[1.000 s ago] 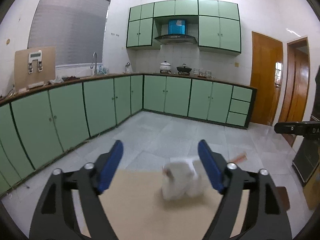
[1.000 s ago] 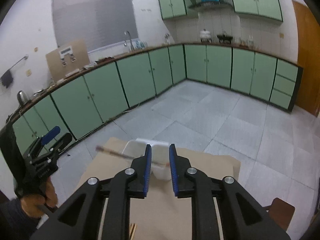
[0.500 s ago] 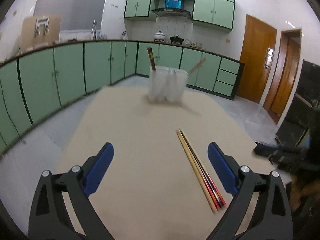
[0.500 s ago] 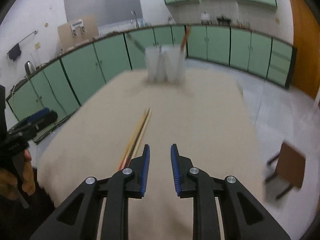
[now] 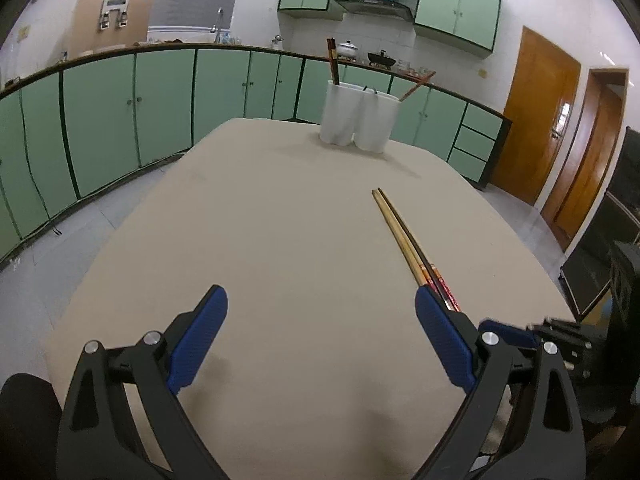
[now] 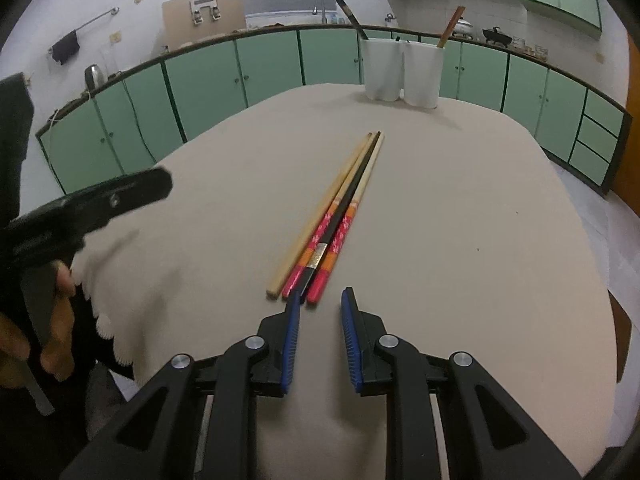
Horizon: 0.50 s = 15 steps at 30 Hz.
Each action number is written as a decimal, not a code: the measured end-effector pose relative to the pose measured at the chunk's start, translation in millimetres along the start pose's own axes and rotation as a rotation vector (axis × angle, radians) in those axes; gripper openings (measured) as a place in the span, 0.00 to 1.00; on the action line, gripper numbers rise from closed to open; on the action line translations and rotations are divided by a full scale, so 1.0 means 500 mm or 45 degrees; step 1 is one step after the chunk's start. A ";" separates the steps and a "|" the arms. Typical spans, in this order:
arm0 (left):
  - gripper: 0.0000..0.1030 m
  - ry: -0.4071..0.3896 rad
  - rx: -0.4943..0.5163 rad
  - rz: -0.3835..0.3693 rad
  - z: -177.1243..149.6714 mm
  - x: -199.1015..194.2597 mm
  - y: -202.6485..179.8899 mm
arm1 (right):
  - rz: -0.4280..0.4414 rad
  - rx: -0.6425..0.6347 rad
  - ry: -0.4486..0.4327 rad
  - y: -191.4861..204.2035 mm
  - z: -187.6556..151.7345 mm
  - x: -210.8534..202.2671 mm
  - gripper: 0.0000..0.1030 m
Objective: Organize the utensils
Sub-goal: 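Move both tools back over the remaining chopsticks on the cloth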
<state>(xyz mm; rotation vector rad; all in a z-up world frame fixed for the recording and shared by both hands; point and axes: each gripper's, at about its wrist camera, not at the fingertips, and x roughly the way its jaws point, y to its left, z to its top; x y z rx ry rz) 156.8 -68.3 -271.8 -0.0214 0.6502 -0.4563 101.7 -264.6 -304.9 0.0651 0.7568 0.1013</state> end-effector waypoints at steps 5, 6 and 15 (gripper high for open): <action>0.89 0.042 0.045 -0.032 -0.018 0.015 -0.033 | -0.050 0.091 -0.013 -0.047 0.000 -0.007 0.18; 0.89 0.056 0.062 -0.048 -0.023 0.020 -0.043 | -0.067 0.117 -0.016 -0.060 -0.007 -0.011 0.18; 0.89 0.136 0.230 -0.108 -0.059 0.069 -0.130 | -0.106 0.235 -0.042 -0.126 -0.018 -0.038 0.20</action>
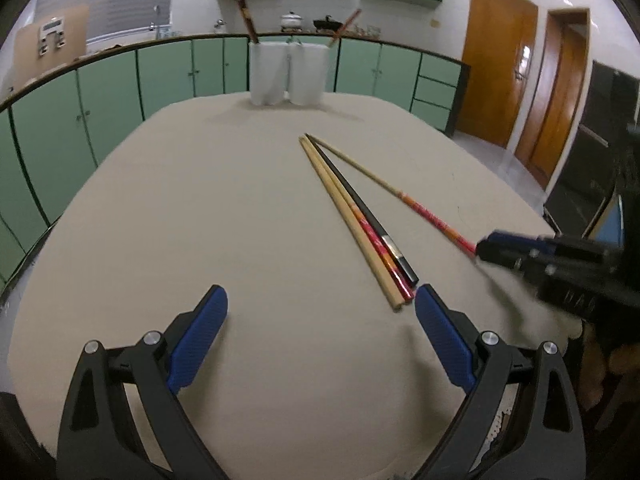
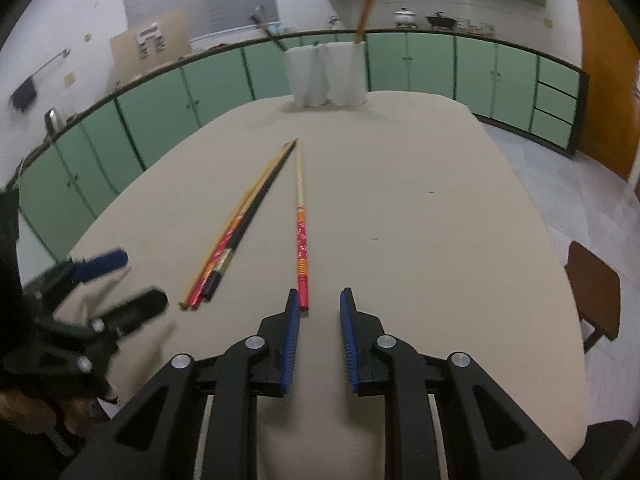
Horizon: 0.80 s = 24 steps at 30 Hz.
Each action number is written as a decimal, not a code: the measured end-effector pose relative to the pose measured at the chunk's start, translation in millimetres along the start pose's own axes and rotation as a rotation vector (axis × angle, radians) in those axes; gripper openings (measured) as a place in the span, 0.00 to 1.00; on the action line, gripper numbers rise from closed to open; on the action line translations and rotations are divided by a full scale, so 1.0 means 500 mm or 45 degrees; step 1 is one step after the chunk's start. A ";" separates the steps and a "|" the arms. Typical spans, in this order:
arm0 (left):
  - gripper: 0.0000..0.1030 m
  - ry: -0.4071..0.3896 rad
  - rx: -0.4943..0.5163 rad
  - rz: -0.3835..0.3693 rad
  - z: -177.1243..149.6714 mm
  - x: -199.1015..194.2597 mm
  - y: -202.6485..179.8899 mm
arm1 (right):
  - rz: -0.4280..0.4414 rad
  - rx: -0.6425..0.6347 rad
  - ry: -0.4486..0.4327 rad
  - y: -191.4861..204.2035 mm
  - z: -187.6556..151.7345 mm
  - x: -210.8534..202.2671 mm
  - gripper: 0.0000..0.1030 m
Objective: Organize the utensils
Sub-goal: 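Move both tools back over the remaining chopsticks on the cloth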
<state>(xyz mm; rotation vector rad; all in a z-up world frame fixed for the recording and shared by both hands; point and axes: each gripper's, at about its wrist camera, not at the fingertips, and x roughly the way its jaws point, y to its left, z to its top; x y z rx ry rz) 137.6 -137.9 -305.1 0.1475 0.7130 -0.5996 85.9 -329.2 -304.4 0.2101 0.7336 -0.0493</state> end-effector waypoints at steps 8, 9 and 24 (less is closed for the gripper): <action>0.89 0.027 0.033 0.103 0.000 0.023 -0.005 | 0.017 -0.013 0.015 -0.001 -0.005 0.006 0.20; 0.89 0.029 0.021 0.113 0.001 0.022 0.001 | 0.018 -0.014 0.017 -0.001 -0.004 0.007 0.20; 0.64 0.015 -0.017 0.152 0.014 0.030 -0.001 | -0.048 -0.068 -0.003 0.020 0.005 0.029 0.20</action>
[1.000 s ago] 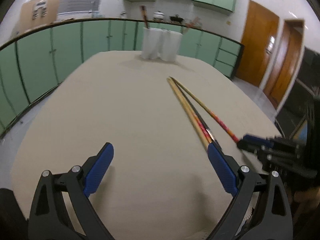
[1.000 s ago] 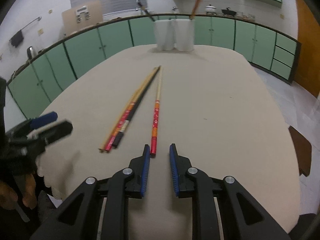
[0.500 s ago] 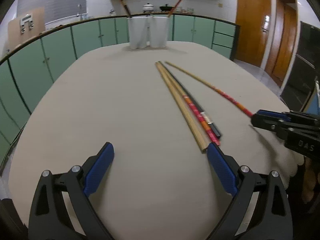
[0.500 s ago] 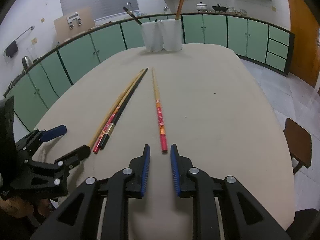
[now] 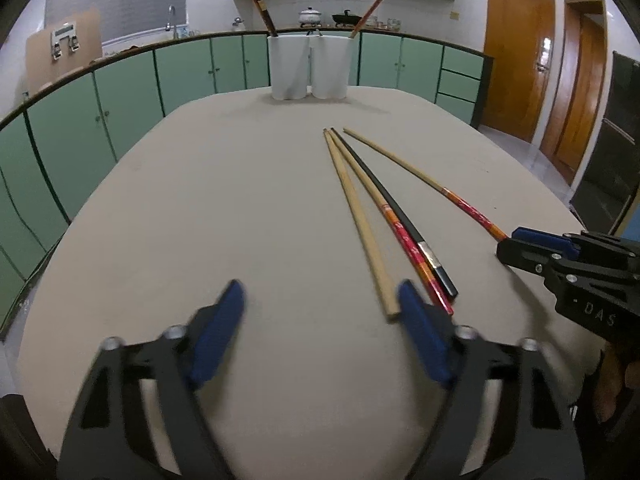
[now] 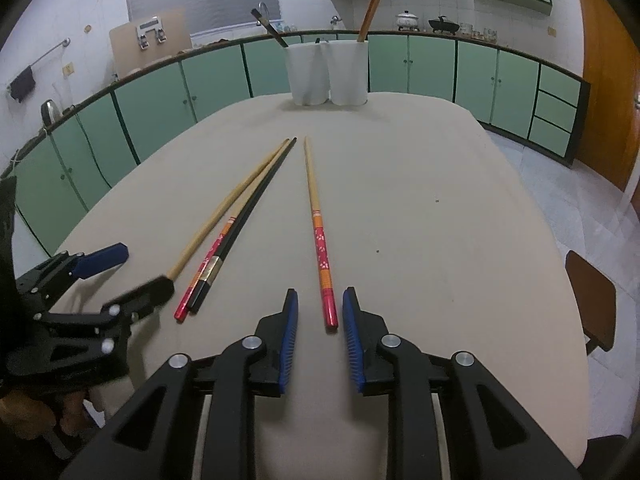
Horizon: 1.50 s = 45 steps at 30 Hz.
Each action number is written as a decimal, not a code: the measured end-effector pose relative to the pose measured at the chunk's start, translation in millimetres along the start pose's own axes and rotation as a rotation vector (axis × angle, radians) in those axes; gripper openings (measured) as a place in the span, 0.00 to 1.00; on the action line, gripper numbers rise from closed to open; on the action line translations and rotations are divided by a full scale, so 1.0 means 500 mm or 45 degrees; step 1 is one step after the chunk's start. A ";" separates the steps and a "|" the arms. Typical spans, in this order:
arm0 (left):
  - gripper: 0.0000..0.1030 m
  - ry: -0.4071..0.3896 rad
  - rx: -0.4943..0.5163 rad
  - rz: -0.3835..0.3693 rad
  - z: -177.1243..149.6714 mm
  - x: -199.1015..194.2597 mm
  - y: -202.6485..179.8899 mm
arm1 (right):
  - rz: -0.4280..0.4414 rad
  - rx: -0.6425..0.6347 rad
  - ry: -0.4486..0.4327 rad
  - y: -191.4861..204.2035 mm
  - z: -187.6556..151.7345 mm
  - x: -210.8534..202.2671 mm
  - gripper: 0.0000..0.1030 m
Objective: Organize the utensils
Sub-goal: 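Move both tools back over the remaining chopsticks on the cloth, then grasp a wooden chopstick with the left tool while the right tool grasps a red chopstick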
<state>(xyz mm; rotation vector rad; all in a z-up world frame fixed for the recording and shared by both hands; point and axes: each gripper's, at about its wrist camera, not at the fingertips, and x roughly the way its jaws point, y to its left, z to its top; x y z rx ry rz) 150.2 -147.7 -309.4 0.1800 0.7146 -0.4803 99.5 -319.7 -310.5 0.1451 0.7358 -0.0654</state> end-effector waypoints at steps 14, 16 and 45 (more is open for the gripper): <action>0.11 -0.045 -0.093 0.104 -0.009 -0.018 0.032 | -0.125 0.077 -0.051 0.020 -0.019 -0.018 0.08; 0.28 -0.043 -0.062 0.091 -0.010 -0.020 0.031 | -0.111 0.078 -0.045 0.016 -0.021 -0.021 0.09; 0.06 -0.036 -0.112 -0.031 0.122 -0.164 0.058 | -0.008 0.072 -0.195 0.017 0.084 -0.195 0.06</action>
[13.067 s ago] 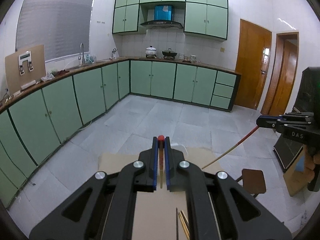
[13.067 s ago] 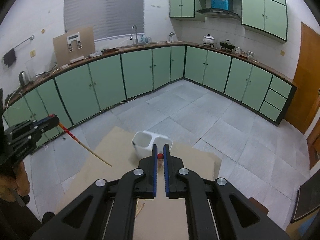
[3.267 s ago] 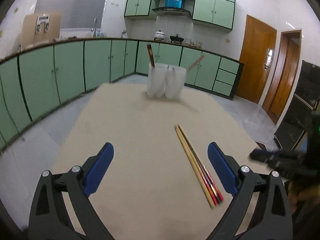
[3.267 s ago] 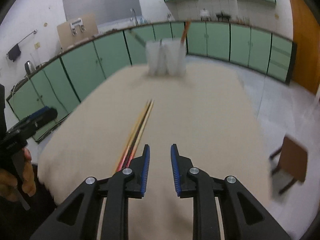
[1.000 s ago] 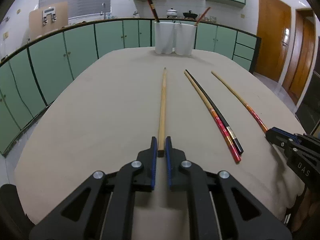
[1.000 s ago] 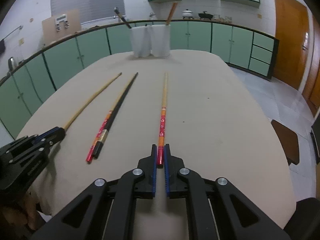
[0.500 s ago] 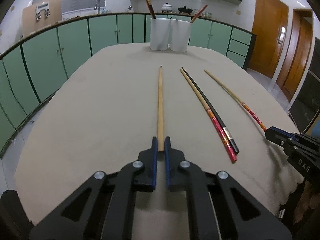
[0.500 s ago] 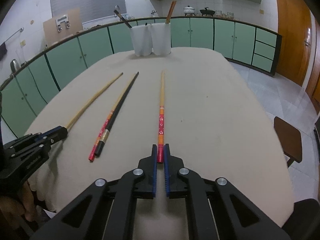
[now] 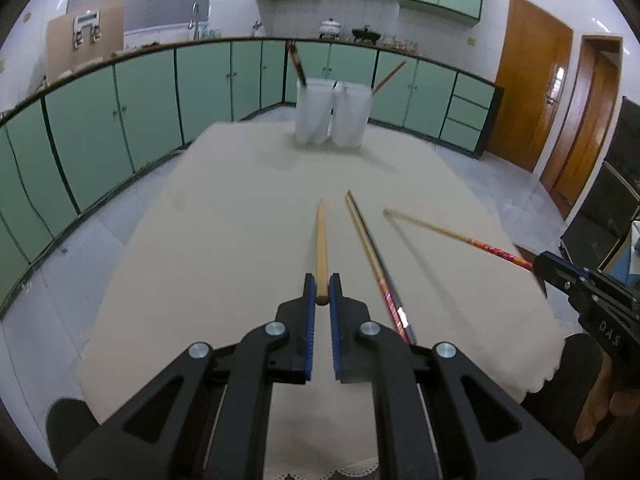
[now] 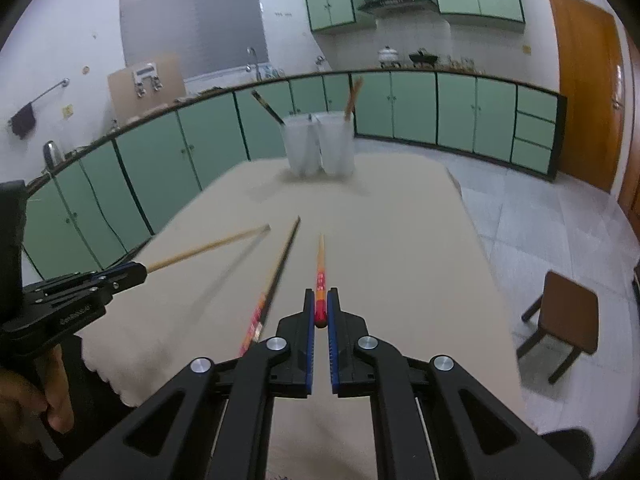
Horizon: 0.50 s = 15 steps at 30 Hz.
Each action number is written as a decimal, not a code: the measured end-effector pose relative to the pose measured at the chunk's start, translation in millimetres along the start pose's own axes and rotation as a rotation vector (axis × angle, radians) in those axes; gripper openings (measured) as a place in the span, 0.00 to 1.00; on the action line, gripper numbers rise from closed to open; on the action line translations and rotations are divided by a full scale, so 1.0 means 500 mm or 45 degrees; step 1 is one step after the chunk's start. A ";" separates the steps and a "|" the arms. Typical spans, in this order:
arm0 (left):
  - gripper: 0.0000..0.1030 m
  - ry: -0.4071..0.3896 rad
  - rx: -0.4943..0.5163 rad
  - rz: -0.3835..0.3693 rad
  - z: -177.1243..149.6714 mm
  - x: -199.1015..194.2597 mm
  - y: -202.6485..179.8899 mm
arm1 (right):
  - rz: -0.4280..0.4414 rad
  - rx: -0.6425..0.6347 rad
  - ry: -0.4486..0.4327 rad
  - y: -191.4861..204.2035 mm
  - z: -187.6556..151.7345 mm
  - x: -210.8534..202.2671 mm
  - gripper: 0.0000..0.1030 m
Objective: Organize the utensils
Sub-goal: 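Grasp a wooden chopstick with the left tool while the right tool grasps a red chopstick, then carry the wooden chopstick with the left tool while the right tool carries the red chopstick to the holder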
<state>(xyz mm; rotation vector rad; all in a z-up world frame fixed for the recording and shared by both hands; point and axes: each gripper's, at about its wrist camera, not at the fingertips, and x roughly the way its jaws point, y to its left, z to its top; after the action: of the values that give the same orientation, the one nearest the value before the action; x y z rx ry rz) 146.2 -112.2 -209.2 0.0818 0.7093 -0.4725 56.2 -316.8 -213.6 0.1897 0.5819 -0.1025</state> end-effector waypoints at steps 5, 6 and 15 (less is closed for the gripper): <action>0.06 -0.053 0.033 -0.005 0.045 -0.040 -0.010 | 0.038 -0.042 -0.029 0.011 0.064 -0.032 0.06; 0.06 -0.061 0.038 -0.006 0.052 -0.044 -0.013 | 0.045 -0.049 -0.032 0.013 0.076 -0.036 0.06; 0.06 -0.120 0.097 -0.025 0.129 -0.076 -0.024 | 0.088 -0.128 -0.005 0.031 0.174 -0.057 0.06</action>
<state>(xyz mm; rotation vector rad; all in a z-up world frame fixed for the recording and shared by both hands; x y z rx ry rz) 155.0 -122.9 -134.6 0.1232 0.6003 -0.5186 81.7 -318.6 -124.2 0.1116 0.5749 -0.0063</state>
